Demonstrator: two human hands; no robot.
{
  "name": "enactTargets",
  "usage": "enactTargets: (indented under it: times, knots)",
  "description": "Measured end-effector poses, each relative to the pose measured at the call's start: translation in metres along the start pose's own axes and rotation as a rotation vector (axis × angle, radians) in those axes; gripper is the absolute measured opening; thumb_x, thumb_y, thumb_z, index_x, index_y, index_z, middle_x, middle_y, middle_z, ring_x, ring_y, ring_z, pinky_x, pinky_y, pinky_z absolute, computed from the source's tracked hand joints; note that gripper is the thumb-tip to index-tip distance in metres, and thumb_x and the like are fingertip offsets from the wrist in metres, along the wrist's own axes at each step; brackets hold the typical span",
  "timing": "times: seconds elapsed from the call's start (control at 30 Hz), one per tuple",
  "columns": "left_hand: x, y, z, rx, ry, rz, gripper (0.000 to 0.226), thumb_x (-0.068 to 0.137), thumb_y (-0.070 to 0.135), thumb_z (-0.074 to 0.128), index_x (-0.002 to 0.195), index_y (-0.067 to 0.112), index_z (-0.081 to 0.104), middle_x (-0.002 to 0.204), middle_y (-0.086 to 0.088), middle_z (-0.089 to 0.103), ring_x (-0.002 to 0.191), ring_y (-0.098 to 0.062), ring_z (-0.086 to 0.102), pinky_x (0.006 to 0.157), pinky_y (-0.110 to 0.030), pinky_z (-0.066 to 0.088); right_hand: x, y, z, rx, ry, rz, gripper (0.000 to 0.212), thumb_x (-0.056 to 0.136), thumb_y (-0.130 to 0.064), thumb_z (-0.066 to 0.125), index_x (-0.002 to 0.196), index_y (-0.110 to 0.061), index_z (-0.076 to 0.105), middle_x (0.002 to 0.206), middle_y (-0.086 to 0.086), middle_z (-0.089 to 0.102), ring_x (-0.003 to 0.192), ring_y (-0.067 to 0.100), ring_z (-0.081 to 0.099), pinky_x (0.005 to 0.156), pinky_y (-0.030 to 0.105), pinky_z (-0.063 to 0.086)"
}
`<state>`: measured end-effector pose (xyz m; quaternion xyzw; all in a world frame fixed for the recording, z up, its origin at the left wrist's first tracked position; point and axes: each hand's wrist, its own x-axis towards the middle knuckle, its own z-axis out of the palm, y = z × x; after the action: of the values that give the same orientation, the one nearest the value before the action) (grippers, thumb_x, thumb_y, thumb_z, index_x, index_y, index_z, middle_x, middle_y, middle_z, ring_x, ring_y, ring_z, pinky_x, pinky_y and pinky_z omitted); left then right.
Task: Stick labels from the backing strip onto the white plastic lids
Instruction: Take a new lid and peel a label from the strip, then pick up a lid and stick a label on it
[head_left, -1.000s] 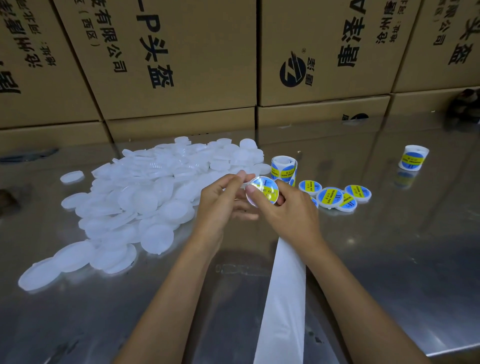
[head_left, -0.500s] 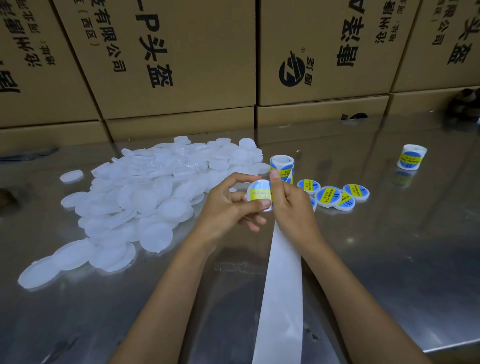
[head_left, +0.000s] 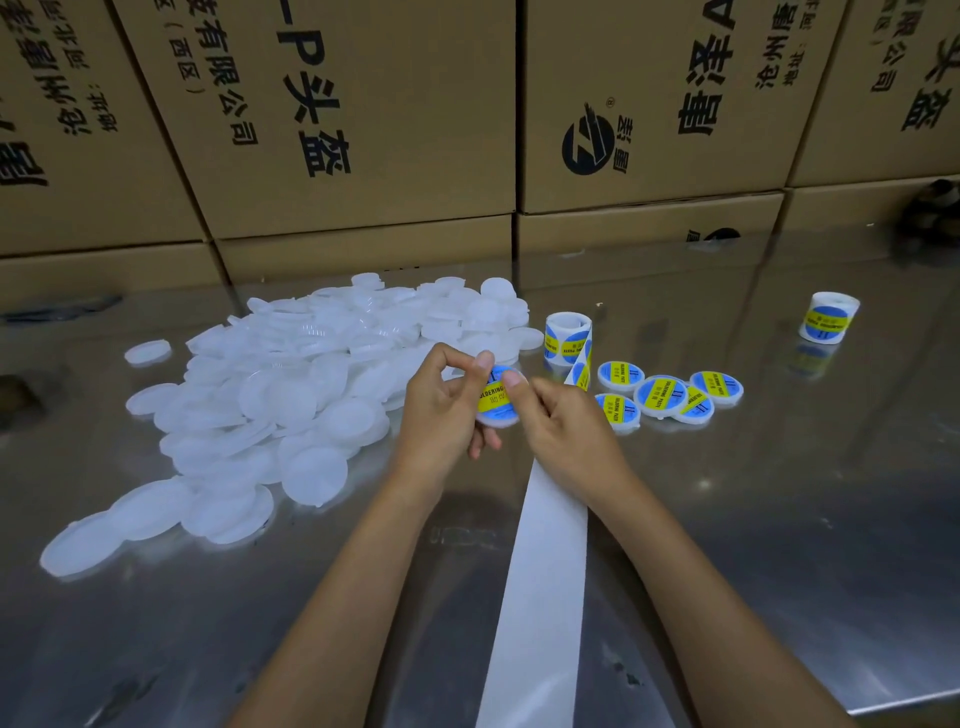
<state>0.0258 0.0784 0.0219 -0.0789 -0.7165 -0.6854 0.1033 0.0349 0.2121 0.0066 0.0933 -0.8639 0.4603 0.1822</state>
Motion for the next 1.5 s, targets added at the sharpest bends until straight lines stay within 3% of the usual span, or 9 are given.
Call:
enactTargets:
  times: [0.2, 0.3, 0.5, 0.67, 0.8, 0.93, 1.13, 1.3, 1.5]
  knots:
    - [0.0, 0.001, -0.002, 0.023, -0.157, -0.01, 0.012, 0.101, 0.02, 0.059, 0.108, 0.014, 0.053, 0.067, 0.001, 0.065, 0.046, -0.019, 0.056, 0.038, -0.025, 0.037, -0.001, 0.004, -0.001, -0.036, 0.015, 0.003, 0.041, 0.105, -0.042, 0.036, 0.075, -0.022, 0.055, 0.056, -0.005, 0.045, 0.062, 0.014, 0.044, 0.06, 0.033, 0.033]
    - [-0.001, 0.004, -0.005, -0.012, -0.226, -0.029, 0.019, 0.096, 0.014, 0.066, 0.112, 0.017, 0.056, 0.072, 0.001, 0.066, 0.05, -0.018, 0.057, 0.039, -0.025, 0.041, -0.001, 0.004, 0.0, 0.03, 0.038, 0.031, 0.04, 0.105, -0.043, 0.035, 0.07, -0.031, 0.051, 0.058, -0.007, 0.048, 0.063, 0.013, 0.047, 0.061, 0.031, 0.035]
    - [-0.003, 0.001, -0.007, -0.063, -0.354, -0.013, 0.045, 0.089, -0.003, 0.069, 0.127, 0.02, 0.058, 0.094, -0.007, 0.066, 0.055, -0.018, 0.052, 0.059, -0.029, 0.053, 0.001, 0.006, 0.001, 0.092, 0.085, 0.086, 0.048, 0.104, -0.049, 0.03, 0.095, -0.017, 0.065, 0.087, 0.0, 0.07, 0.09, 0.021, 0.063, 0.086, 0.044, 0.05]
    - [-0.001, -0.002, -0.01, -0.11, -0.265, -0.025, 0.038, 0.089, -0.001, 0.071, 0.121, 0.019, 0.069, 0.084, -0.004, 0.072, 0.062, -0.018, 0.063, 0.057, -0.031, 0.058, 0.002, 0.005, -0.001, 0.037, 0.074, 0.057, 0.066, 0.094, -0.067, 0.036, 0.077, -0.009, 0.06, 0.064, 0.002, 0.059, 0.067, 0.021, 0.053, 0.067, 0.044, 0.046]
    - [-0.001, -0.005, -0.009, -0.095, -0.239, -0.043, 0.031, 0.091, 0.008, 0.072, 0.12, 0.02, 0.072, 0.084, -0.005, 0.075, 0.061, -0.021, 0.067, 0.054, -0.031, 0.057, 0.003, 0.007, -0.001, 0.066, 0.036, 0.043, 0.058, 0.1, -0.056, 0.04, 0.079, -0.009, 0.066, 0.067, 0.001, 0.066, 0.069, 0.02, 0.059, 0.067, 0.04, 0.046]
    - [0.0, -0.006, -0.005, -0.136, -0.201, -0.081, 0.022, 0.098, 0.02, 0.065, 0.115, 0.029, 0.075, 0.085, -0.004, 0.074, 0.056, -0.019, 0.062, 0.048, -0.031, 0.055, 0.003, 0.008, 0.0, 0.115, 0.003, 0.031, 0.054, 0.104, -0.048, 0.038, 0.069, -0.011, 0.057, 0.055, -0.009, 0.045, 0.057, 0.006, 0.04, 0.057, 0.025, 0.033]
    - [0.006, -0.005, -0.003, -0.178, -0.051, -0.21, 0.026, 0.104, 0.03, 0.047, 0.112, 0.032, 0.071, 0.079, 0.0, 0.075, 0.06, -0.016, 0.065, 0.043, -0.028, 0.05, 0.013, 0.01, -0.005, 0.48, -0.032, 0.428, 0.055, 0.104, -0.051, 0.037, 0.067, -0.014, 0.054, 0.045, -0.008, 0.044, 0.039, 0.008, 0.035, 0.041, 0.021, 0.031]
    - [0.009, -0.021, -0.014, 0.417, 0.246, -0.006, 0.031, 0.097, 0.009, 0.047, 0.112, 0.02, 0.071, 0.102, -0.002, 0.073, 0.097, -0.019, 0.063, 0.075, -0.026, 0.049, 0.02, 0.022, -0.024, 1.079, 0.214, 0.662, 0.043, 0.108, -0.038, 0.033, 0.082, -0.011, 0.055, 0.06, 0.0, 0.046, 0.043, 0.011, 0.035, 0.041, 0.021, 0.031]
    - [0.015, -0.037, -0.025, 0.883, 0.241, 0.169, 0.037, 0.095, 0.008, 0.053, 0.131, 0.011, 0.063, 0.137, -0.009, 0.057, 0.129, -0.025, 0.042, 0.107, -0.033, 0.036, 0.02, 0.03, -0.029, 1.274, 0.365, 0.796, 0.04, 0.107, -0.036, 0.035, 0.082, -0.01, 0.053, 0.069, 0.003, 0.042, 0.057, 0.014, 0.035, 0.053, 0.022, 0.035]
